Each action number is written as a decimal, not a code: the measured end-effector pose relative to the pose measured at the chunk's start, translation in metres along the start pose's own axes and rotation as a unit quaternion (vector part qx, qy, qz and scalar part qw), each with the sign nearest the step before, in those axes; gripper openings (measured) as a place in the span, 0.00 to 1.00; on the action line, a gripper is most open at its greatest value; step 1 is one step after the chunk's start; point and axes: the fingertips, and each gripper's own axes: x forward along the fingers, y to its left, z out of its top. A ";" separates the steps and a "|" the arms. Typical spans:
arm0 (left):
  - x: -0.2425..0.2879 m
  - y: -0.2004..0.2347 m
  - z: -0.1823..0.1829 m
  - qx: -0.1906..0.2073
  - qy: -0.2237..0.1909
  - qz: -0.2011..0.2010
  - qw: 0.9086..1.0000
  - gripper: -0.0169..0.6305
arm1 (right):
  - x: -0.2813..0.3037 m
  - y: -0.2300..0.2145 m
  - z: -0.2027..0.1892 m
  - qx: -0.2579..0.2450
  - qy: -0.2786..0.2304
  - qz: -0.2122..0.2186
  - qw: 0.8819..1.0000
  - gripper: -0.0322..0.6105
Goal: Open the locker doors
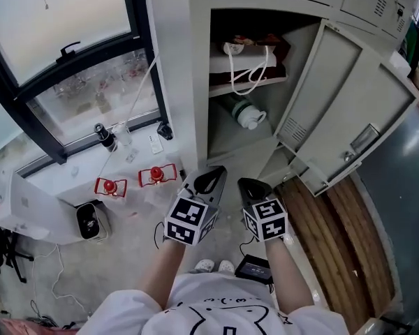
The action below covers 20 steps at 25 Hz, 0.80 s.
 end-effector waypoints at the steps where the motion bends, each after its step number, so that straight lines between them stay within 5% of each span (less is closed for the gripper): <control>1: -0.002 0.004 -0.005 -0.002 0.004 0.003 1.000 0.06 | 0.006 0.004 -0.007 0.001 0.007 0.004 1.000 0.07; 15: -0.021 0.035 -0.059 -0.027 0.037 0.009 0.999 0.06 | 0.104 0.045 -0.124 0.021 0.131 0.071 0.989 0.07; 20: -0.021 0.031 -0.066 -0.023 0.043 -0.001 0.999 0.06 | 0.129 0.049 -0.152 0.009 0.158 0.087 0.984 0.24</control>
